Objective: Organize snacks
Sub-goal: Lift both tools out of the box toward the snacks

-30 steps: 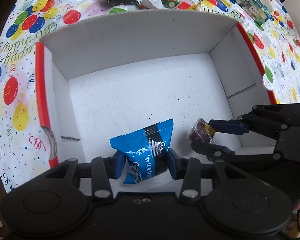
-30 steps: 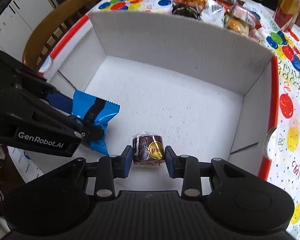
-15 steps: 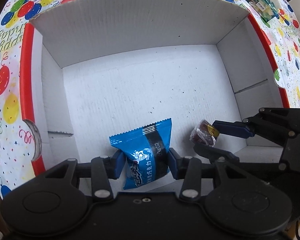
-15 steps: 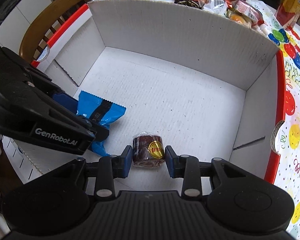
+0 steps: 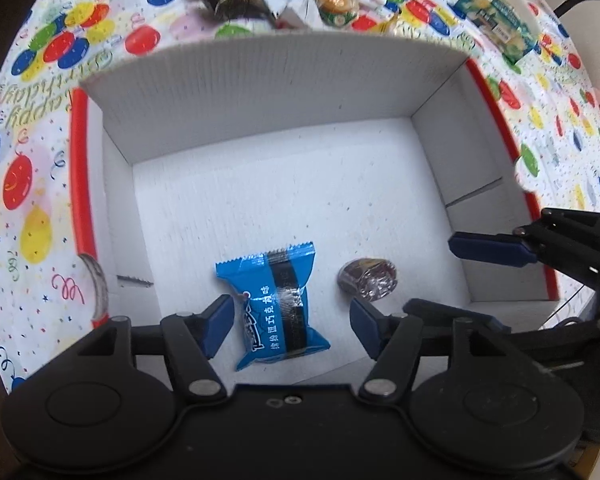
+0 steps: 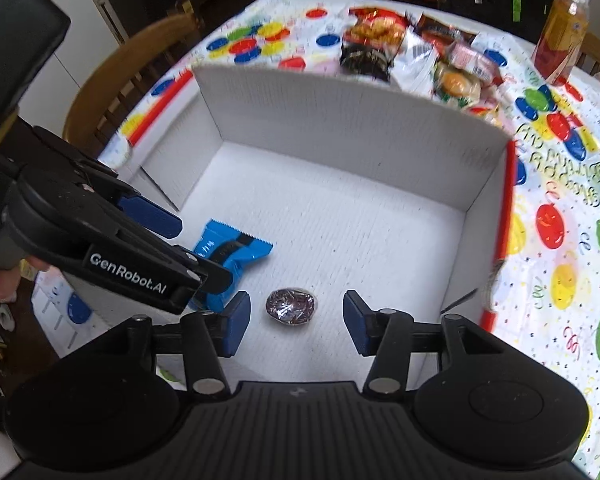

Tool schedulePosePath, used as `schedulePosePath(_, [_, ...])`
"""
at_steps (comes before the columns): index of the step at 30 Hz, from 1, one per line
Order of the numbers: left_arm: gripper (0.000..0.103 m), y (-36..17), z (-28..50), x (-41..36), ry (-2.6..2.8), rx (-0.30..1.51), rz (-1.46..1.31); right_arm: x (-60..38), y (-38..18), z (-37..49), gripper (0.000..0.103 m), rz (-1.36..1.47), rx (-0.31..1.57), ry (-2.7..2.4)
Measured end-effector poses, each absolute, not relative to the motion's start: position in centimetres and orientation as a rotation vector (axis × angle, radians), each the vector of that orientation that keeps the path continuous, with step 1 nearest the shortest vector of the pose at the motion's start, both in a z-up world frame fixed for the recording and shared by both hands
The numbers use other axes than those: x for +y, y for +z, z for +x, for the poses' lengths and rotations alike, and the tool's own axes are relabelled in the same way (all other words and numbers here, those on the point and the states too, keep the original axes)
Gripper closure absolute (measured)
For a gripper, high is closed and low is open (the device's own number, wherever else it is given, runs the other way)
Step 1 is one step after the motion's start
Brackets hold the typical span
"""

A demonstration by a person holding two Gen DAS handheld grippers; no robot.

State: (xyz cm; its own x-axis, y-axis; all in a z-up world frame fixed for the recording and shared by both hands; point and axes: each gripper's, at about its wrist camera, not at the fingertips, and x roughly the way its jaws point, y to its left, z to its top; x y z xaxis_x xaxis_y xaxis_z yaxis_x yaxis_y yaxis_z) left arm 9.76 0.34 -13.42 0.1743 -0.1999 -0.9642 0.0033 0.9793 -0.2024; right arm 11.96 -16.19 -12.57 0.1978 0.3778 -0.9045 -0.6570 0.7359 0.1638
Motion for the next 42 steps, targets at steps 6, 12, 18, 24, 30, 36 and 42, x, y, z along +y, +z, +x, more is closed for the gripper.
schedulePosePath(6, [0.031,-10.6,9.6,0.3,-0.151,1.305,-0.150,-18.0,-9.1,12.2,0.050,-0.234,1.102,0.737])
schedulePosePath(12, [0.028,-7.7,9.5,-0.3,-0.161,1.212,-0.141,-20.2,-5.7,13.1,0.038,-0.168,1.034,0.707])
schedulePosePath(18, [0.023,-5.4,9.7,-1.1,-0.168,1.127,-0.123,-22.1,-3.2,14.5,0.036,-0.107,0.981,0.677])
schedulePosePath(24, [0.017,-3.3,10.4,-1.9,-0.176,1.049,-0.101,-23.5,-1.2,16.1,0.031,-0.073,0.930,0.659])
schedulePosePath(30, [0.017,-1.7,11.8,-2.3,-0.145,0.957,-0.069,-24.8,0.2,18.6,0.026,-0.048,0.898,0.633])
schedulePosePath(36, [0.007,-1.2,14.2,-2.8,-0.115,0.917,-0.081,-26.2,-0.1,22.2,0.023,-0.016,0.903,0.589])
schedulePosePath(42, [0.001,-1.5,17.5,-3.3,-0.053,0.897,-0.100,-27.2,-1.7,25.7,0.023,-0.009,0.947,0.576])
